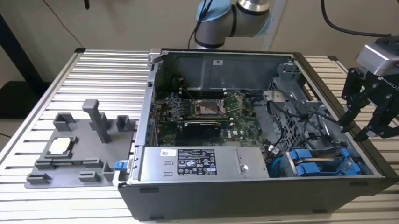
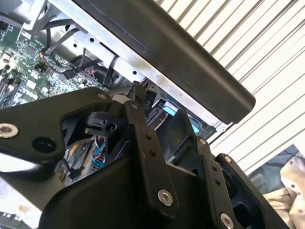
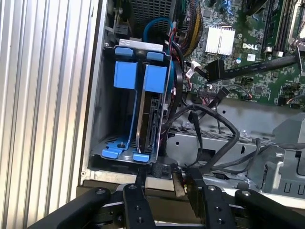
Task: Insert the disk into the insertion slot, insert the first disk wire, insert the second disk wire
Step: 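Insert the first disk wire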
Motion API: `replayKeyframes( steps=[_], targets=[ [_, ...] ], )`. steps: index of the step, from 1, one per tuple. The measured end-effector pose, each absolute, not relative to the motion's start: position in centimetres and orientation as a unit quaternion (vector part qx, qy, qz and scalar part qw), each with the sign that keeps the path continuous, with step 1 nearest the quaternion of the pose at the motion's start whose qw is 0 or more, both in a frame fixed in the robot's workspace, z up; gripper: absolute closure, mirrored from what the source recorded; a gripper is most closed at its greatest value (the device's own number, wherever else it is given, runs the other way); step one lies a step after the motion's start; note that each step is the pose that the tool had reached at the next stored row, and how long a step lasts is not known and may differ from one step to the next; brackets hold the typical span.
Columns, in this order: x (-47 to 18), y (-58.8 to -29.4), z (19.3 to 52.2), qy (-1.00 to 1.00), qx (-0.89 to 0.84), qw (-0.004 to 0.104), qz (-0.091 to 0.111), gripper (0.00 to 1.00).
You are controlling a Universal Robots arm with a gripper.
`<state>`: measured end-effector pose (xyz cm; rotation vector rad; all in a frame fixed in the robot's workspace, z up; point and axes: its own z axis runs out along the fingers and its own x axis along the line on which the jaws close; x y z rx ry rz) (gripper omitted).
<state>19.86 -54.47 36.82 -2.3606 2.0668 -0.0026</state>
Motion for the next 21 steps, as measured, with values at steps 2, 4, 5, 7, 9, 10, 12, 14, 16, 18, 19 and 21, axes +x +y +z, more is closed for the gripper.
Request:
replayKeyframes(
  steps=[2, 4, 5, 7, 9, 10, 12, 14, 16, 18, 19, 21],
  targets=[
    [19.86, -54.47, 36.82, 0.659, -0.752, 0.002, -0.001, 0.53],
    [19.86, -54.47, 36.82, 0.659, -0.752, 0.002, -0.001, 0.53],
    [19.87, -54.47, 36.82, 0.659, -0.752, 0.002, -0.001, 0.55],
    [19.87, -54.47, 36.82, 0.659, -0.752, 0.002, -0.001, 0.68],
    [19.87, -54.47, 36.82, 0.659, -0.752, 0.002, -0.001, 0.74],
    [19.87, -54.47, 36.82, 0.659, -0.752, 0.002, -0.001, 0.8],
    [19.88, -54.47, 36.82, 0.659, -0.752, 0.002, -0.001, 0.8],
    [19.88, -54.47, 36.82, 0.659, -0.752, 0.002, -0.001, 0.81],
    [19.87, -54.47, 36.82, 0.659, -0.752, 0.002, -0.001, 0.81],
    [19.86, -54.47, 36.82, 0.659, -0.752, 0.002, -0.001, 0.81],
    [19.86, -54.47, 36.82, 0.659, -0.752, 0.002, -0.001, 0.81],
    [19.85, -54.47, 36.82, 0.659, -0.752, 0.002, -0.001, 0.81]
  ],
)
